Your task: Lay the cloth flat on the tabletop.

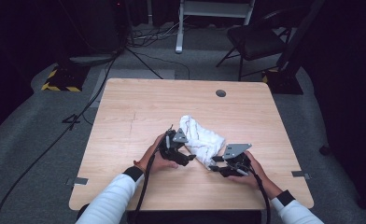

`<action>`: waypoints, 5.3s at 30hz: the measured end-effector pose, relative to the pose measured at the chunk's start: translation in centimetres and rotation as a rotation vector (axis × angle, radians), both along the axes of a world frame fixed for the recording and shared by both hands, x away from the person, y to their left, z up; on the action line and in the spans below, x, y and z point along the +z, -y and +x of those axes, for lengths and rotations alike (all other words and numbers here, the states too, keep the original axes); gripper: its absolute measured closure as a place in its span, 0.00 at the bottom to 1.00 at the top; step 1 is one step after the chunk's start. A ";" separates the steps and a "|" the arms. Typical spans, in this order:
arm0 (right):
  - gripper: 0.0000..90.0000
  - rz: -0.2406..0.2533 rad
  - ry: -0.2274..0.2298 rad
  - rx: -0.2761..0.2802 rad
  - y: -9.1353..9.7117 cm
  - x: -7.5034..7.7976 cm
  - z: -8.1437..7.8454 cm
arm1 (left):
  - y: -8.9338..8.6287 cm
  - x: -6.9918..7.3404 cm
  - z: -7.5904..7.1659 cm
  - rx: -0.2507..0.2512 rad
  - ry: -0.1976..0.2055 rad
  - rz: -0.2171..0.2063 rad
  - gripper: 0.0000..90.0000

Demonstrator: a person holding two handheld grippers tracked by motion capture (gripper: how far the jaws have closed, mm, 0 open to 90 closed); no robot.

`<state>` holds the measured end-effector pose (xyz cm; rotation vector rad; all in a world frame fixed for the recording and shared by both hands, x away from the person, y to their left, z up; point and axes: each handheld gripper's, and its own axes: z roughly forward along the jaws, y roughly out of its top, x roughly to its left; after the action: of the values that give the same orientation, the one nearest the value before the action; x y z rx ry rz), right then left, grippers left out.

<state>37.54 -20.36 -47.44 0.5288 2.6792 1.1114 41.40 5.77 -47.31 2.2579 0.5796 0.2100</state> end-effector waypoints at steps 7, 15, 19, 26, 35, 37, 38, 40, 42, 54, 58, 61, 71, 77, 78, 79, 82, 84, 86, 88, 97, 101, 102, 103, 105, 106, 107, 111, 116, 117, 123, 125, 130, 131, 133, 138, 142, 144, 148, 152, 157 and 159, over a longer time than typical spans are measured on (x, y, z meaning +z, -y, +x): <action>0.55 0.005 0.015 -0.104 3.2 0.5 0.9 | 2.8 0.6 -0.1 -0.041 0.017 -0.030 0.23; 0.53 0.007 0.046 -0.274 6.5 0.3 3.0 | 6.3 -0.2 0.4 -0.051 -0.020 0.017 0.27; 0.53 -0.007 0.035 -0.309 7.5 -0.2 3.5 | 6.4 -0.7 1.1 -0.044 -0.071 0.038 0.38; 0.53 -0.026 0.019 -0.349 8.3 -0.8 4.1 | 4.8 0.1 1.0 -0.106 -0.047 0.060 0.65; 0.53 -0.035 0.017 -0.347 8.3 -0.9 4.1 | 2.8 1.5 -0.8 -0.151 0.035 0.126 0.81; 0.53 -0.033 0.016 -0.347 8.4 -0.9 4.1 | 1.8 1.7 -1.7 -0.149 0.053 0.130 0.81; 0.53 -0.033 0.016 -0.347 8.4 -0.9 4.1 | 1.8 1.7 -1.7 -0.149 0.053 0.130 0.81; 0.53 -0.033 0.016 -0.348 8.4 -0.9 4.1 | 0.8 1.7 -2.4 -0.139 0.052 0.129 0.80; 0.53 -0.031 0.015 -0.347 8.4 -1.0 4.1 | -0.2 1.5 -3.1 -0.132 0.047 0.125 0.80; 0.53 -0.021 0.018 -0.315 7.6 -0.8 3.8 | -4.1 -0.2 -5.8 -0.104 0.009 0.179 0.79; 0.53 -0.017 0.018 -0.305 7.3 -0.8 3.6 | -4.9 -0.4 -6.3 -0.100 -0.001 0.185 0.79; 0.53 -0.011 0.024 -0.295 7.1 -0.6 3.4 | -5.4 -0.5 -6.8 -0.087 -0.004 0.187 0.77; 0.55 0.031 0.049 -0.197 4.2 0.5 2.3 | -5.8 0.1 -6.1 0.032 -0.005 0.112 0.45; 0.55 0.048 0.067 -0.111 1.4 1.1 1.5 | -4.9 -0.2 -3.8 0.068 -0.058 0.078 0.31; 0.56 0.045 0.070 -0.079 0.3 1.1 1.2 | -4.4 -0.3 -3.9 0.057 -0.056 0.085 0.30; 0.55 0.043 0.069 -0.067 -0.1 1.1 1.1 | -4.4 -0.3 -3.9 0.057 -0.056 0.085 0.30; 0.55 0.032 0.066 -0.031 -1.2 1.0 0.9 | -3.6 -0.3 -4.6 0.011 -0.038 0.106 0.30; 0.55 0.019 0.069 -0.006 -2.1 0.9 0.7 | -3.2 -0.3 -4.7 0.002 -0.029 0.109 0.30; 0.57 -0.001 0.074 0.004 -2.8 0.7 0.7 | -2.8 -0.5 -4.6 -0.003 -0.035 0.120 0.32; 0.65 -0.042 0.099 -0.017 -3.7 0.4 0.8 | -2.2 -0.8 -4.2 -0.010 -0.041 0.134 0.39; 0.98 -0.060 0.129 -0.016 -3.6 0.3 1.2 | -1.5 -1.2 -3.4 -0.093 -0.042 0.163 0.67; 0.99 -0.031 0.148 -0.049 -2.6 1.1 1.2 | -1.6 -1.1 -3.6 -0.124 -0.035 0.178 0.82; 0.99 -0.024 0.154 -0.059 -2.2 1.3 1.2 | -1.6 -1.1 -3.8 -0.131 -0.030 0.179 0.86; 0.99 -0.019 0.162 -0.072 -1.9 1.6 1.2 | -1.6 -1.1 -3.9 -0.138 -0.025 0.182 0.88; 0.99 -0.005 0.175 -0.095 -1.0 2.1 1.3 | -1.7 -1.1 -4.1 -0.146 -0.025 0.184 0.92; 0.99 0.003 0.180 -0.112 -0.6 2.4 1.3 | -1.7 -1.0 -4.3 -0.142 -0.026 0.186 0.93; 0.99 0.016 0.188 -0.140 0.3 2.8 1.5 | -1.8 -1.0 -4.3 -0.142 -0.030 0.188 0.93; 0.99 0.033 0.196 -0.184 1.5 3.3 1.8 | -2.1 -0.9 -5.0 -0.142 -0.038 0.198 0.93; 0.99 0.043 0.209 -0.263 3.4 3.8 2.3 | -2.2 -0.8 -6.2 -0.164 -0.053 0.201 0.93; 0.99 0.044 0.213 -0.277 3.8 3.9 2.4 | -2.2 -0.8 -6.4 -0.173 -0.055 0.202 0.92; 0.99 0.055 0.222 -0.320 4.7 4.1 2.9 | -2.6 -0.4 -6.8 -0.159 -0.051 0.176 0.71; 0.99 0.052 0.224 -0.322 4.7 4.1 2.9 | -2.9 -0.1 -5.9 -0.116 -0.045 0.158 0.61; 0.99 0.049 0.227 -0.331 4.6 4.1 3.2 | -4.0 0.4 -2.8 -0.005 -0.028 0.108 0.43; 0.99 0.049 0.227 -0.331 4.6 4.1 3.2 | -4.1 0.3 -2.1 0.035 -0.018 0.100 0.43; 0.99 0.046 0.224 -0.336 4.7 4.0 3.4 | -4.4 0.4 -0.5 0.076 -0.012 0.085 0.34; 0.99 0.045 0.222 -0.342 4.8 3.9 3.6 | -4.3 0.3 2.7 0.160 0.017 0.091 0.29; 0.99 0.042 0.221 -0.342 4.8 3.8 3.8 | -3.7 -0.4 5.2 0.218 0.058 0.133 0.28; 0.99 0.042 0.222 -0.342 4.8 3.7 3.8 | -3.5 -0.7 6.2 0.230 0.065 0.156 0.28; 0.99 0.040 0.219 -0.342 4.9 3.6 4.0 | -3.1 -1.1 8.1 0.238 0.025 0.126 0.26; 0.99 0.036 0.215 -0.346 4.9 3.5 4.2 | -2.6 -1.8 9.4 0.235 -0.022 0.112 0.26; 0.99 0.040 0.217 -0.348 5.1 3.6 4.2 | -2.7 -2.2 10.0 0.212 -0.064 0.074 0.40; 0.99 0.041 0.216 -0.350 5.1 3.6 4.2 | -3.0 -2.0 9.9 0.177 -0.071 0.065 0.50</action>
<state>41.79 -25.44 -43.88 0.7975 2.2735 1.0543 51.31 8.72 -49.27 2.2851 0.8219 0.2402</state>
